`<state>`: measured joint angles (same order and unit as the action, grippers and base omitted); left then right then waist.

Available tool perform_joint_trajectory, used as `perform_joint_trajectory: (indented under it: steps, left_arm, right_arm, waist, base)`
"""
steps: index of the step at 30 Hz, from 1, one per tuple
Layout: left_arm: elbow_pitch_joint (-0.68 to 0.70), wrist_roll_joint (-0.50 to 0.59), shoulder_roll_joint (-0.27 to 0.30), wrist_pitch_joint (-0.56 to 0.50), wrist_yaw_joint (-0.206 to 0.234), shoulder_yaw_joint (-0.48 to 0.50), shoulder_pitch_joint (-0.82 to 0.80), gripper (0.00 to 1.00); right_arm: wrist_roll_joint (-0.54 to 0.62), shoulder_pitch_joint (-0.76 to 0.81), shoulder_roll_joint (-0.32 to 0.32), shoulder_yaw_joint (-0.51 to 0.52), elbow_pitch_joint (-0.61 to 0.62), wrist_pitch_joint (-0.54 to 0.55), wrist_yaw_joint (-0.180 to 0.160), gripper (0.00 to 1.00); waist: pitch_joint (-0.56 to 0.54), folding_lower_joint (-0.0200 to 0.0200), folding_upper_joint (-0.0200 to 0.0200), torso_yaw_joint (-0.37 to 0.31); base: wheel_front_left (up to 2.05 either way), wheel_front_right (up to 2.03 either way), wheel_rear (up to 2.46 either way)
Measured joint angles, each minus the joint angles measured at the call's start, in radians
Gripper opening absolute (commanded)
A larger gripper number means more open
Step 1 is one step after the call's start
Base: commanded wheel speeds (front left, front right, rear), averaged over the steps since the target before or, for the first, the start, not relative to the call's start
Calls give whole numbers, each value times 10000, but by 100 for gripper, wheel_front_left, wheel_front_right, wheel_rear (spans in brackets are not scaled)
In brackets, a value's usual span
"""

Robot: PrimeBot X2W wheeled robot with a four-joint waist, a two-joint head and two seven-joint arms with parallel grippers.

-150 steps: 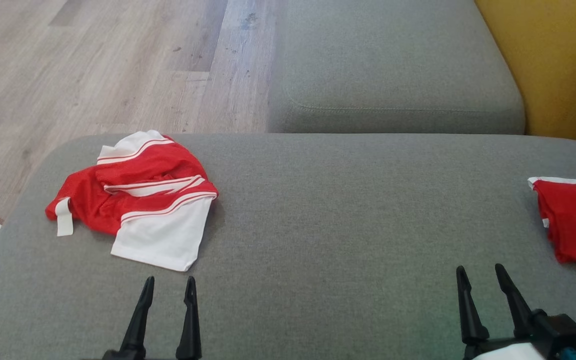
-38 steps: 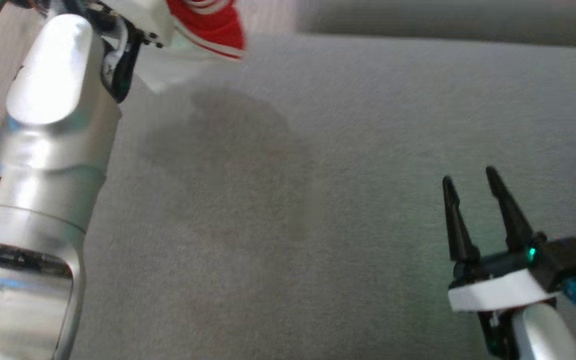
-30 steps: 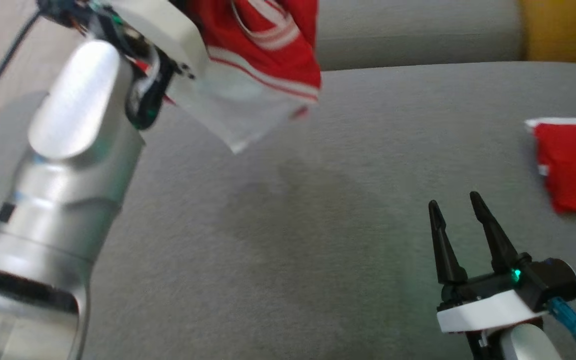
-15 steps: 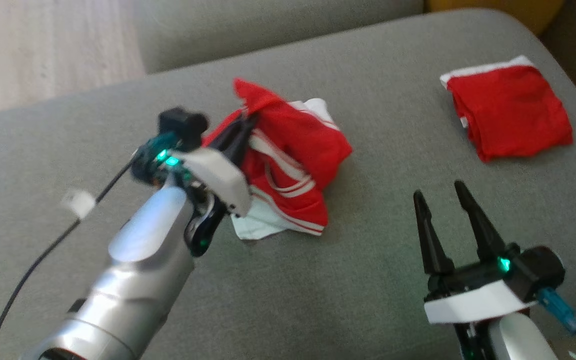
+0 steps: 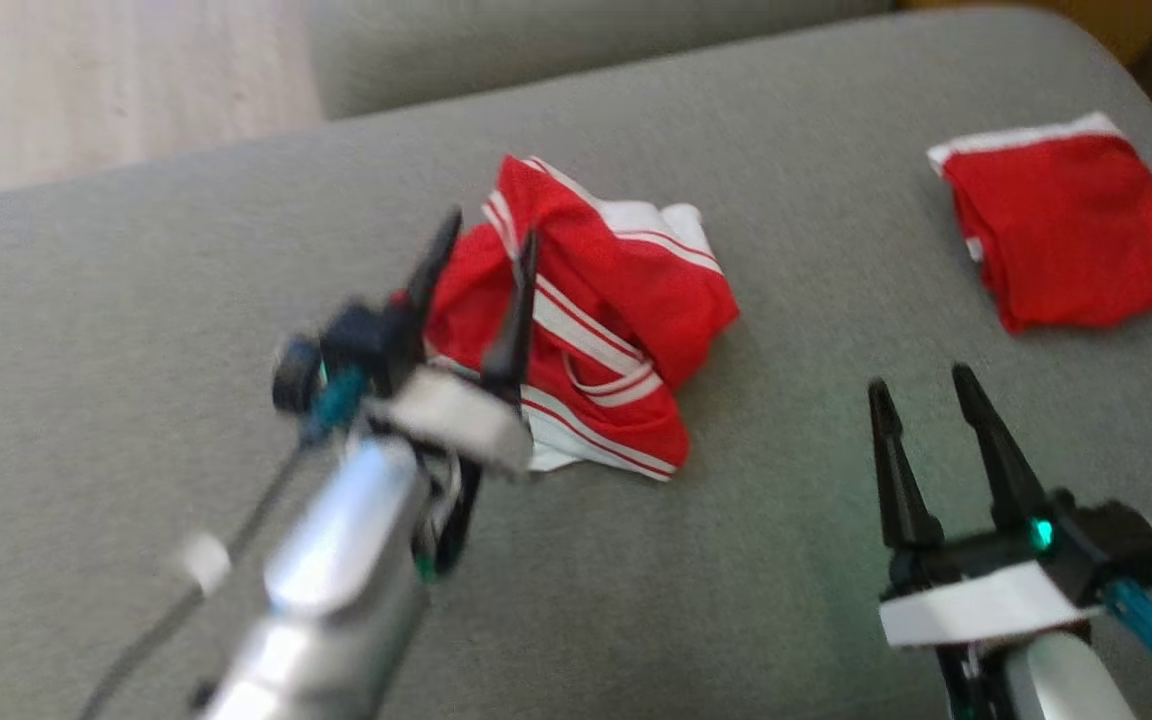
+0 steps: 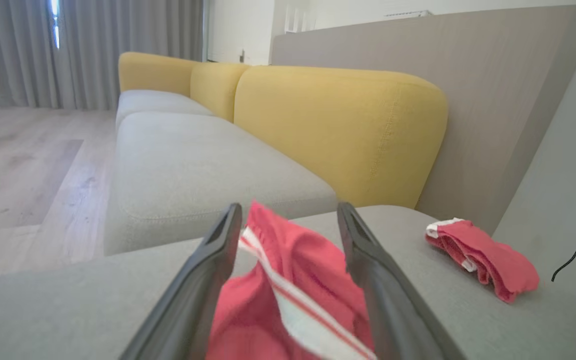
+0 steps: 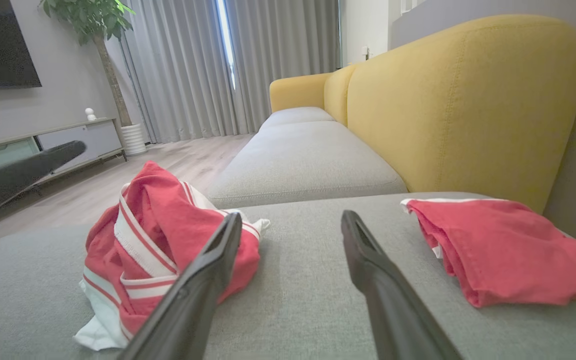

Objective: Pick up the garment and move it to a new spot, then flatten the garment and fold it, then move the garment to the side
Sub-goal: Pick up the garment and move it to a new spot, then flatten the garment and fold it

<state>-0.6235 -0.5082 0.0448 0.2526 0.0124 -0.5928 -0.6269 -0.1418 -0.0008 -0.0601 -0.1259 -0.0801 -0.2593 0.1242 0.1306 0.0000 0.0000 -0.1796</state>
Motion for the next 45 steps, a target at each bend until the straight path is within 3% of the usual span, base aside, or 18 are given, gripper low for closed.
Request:
perform_joint_trajectory:
  steps: [8,14,18,28,45]
  left_arm:
    - [2688,1496,4,10,945,807,3535,100]
    - [5149,2151,42,12,1214,2399,5971,100]
    - [5873,2646,69,15,1177,3018,7035,100]
    - [6075,3371,81,27,46,3820,7887,100]
    - [5940,3877,81,27,347,3714,7969,100]
  right_arm:
    - [127,984,52,543,-253,2,0,100]
    - [203,1359,140,917,-196,2,0,100]
    - [198,1823,150,1101,-105,2,0,100]
    - [19,2648,171,1164,81,2,0,100]
    - [-69,2710,182,1197,-8,2,0,100]
  waist:
    - [-1138,-2,0,1248]
    - [-1754,-3,0,2142]
    - [-1974,-3,0,2540]
    - [-2352,-1,0,3046]
    - [-2337,0,0,2748]
  base:
    - [0,0,0]
    - [0,0,0]
    - [0,0,0]
    - [0,0,0]
    - [0,0,0]
